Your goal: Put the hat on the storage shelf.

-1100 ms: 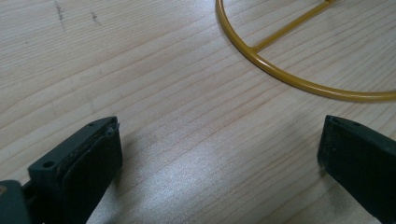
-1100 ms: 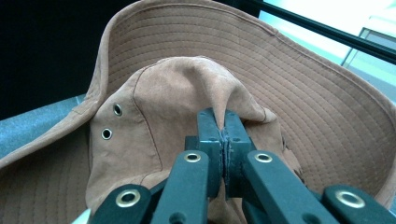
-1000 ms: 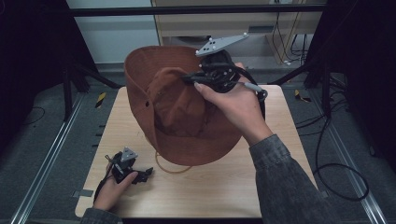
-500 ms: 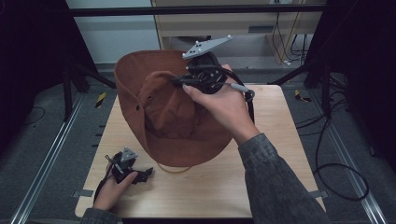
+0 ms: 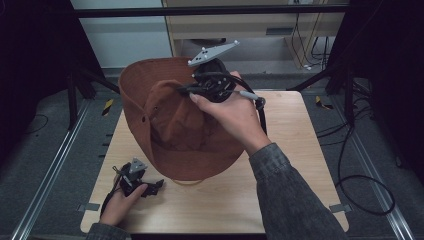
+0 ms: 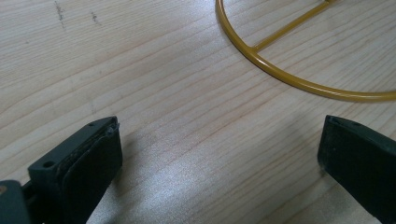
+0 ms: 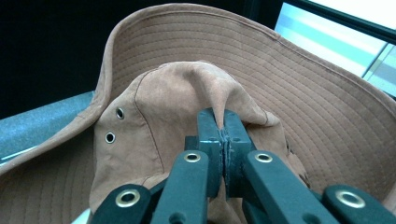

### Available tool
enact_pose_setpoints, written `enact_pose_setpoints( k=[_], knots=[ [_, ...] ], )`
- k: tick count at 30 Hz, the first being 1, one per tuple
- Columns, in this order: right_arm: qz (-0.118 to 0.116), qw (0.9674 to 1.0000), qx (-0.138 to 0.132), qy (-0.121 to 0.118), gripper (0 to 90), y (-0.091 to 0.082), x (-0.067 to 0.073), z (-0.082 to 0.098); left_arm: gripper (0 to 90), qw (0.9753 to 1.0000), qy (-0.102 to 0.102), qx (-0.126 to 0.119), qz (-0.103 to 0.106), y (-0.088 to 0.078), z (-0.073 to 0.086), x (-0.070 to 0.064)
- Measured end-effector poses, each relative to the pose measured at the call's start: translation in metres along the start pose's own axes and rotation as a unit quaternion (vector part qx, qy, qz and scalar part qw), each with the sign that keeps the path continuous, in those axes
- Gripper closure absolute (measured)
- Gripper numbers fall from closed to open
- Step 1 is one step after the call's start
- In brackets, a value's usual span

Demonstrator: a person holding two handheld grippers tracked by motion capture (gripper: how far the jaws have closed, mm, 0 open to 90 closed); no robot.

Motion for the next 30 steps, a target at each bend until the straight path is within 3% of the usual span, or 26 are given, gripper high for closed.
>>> enact_pose_setpoints(
  k=[30],
  knots=[
    [-0.017,0.9997,0.016,0.005,88.7,0.024,0.003,0.01,0.0,1.0,0.0,0.0,0.0,0.0,0.0,0.0]
  ],
)
Point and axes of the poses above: each handheld gripper's, and its own axes: y roughly forward along the jaws, z roughly out of its underside, x roughly to its left, the point moved 3 cm from there along y, roughly forward along the jaws, and after that the axes turned 8 degrees about -y, right-handed, at the moved point
